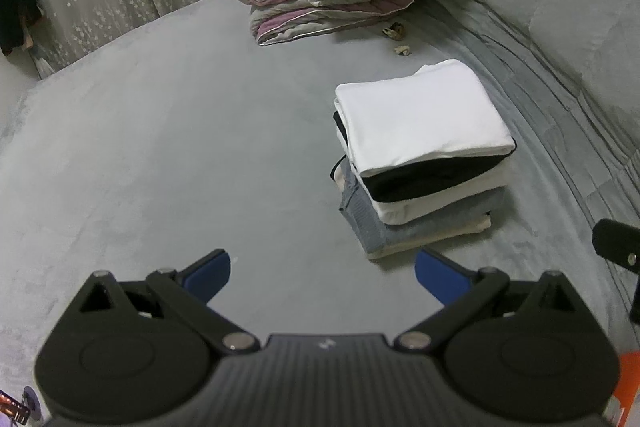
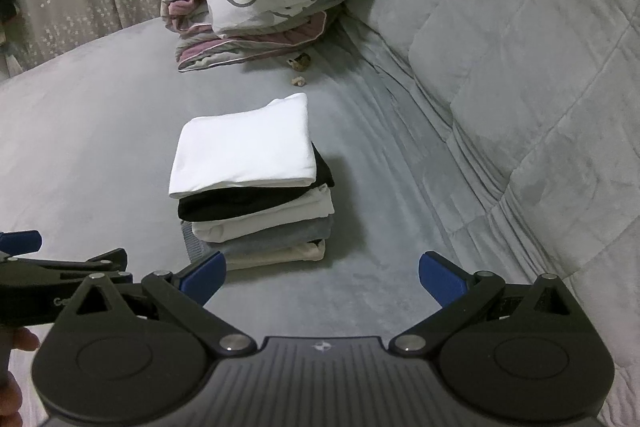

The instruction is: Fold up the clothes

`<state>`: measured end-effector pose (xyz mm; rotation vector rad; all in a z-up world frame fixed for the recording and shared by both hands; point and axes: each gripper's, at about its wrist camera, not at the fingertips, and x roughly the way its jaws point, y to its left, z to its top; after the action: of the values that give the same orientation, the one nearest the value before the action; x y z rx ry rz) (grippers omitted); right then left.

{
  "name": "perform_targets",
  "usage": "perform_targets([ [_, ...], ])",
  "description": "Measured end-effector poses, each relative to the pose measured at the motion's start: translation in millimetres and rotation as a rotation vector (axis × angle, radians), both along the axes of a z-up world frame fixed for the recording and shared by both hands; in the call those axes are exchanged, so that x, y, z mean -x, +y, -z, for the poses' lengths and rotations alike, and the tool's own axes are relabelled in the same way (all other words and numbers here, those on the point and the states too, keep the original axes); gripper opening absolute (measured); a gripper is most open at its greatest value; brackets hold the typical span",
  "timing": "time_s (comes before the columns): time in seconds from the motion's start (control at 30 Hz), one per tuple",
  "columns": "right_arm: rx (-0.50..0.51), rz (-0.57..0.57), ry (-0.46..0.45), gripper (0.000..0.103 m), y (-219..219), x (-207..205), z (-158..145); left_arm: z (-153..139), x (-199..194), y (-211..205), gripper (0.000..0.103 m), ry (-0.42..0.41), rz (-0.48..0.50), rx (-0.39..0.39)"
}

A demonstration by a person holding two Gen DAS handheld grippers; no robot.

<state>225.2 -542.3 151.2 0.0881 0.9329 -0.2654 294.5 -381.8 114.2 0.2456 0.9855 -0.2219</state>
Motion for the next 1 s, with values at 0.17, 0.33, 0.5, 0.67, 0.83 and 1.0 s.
perform_targets([
  [0.17, 0.000, 0.004, -0.002, 0.103, -0.4, 1.8, -3.3, -2.0, 1.7, 0.5, 0.103, 0.014, 0.004, 0.000],
  [0.33, 0.007, 0.005, -0.011, 0.103, 2.0, 5.0, -10.9, -5.3, 4.9, 1.2, 0.103, 0.018, 0.004, 0.001],
  [0.5, 0.019, -0.001, -0.017, 0.103, 6.0, 8.1, -15.8, -9.2, 9.0, 4.3, 0.103, 0.017, 0.004, 0.002],
  [0.67, 0.022, -0.007, -0.017, 0.103, 9.4, 9.5, -18.3, -12.6, 11.6, 5.2, 0.103, 0.012, 0.007, 0.002],
  [0.83, 0.029, -0.012, -0.019, 0.103, 12.5, 11.5, -20.9, -15.2, 12.4, 5.3, 0.103, 0.013, 0.013, 0.005],
  [1.0, 0.031, -0.009, -0.016, 0.103, 12.7, 12.2, -21.0, -14.2, 12.5, 4.6, 0.103, 0.034, 0.016, 0.017],
])
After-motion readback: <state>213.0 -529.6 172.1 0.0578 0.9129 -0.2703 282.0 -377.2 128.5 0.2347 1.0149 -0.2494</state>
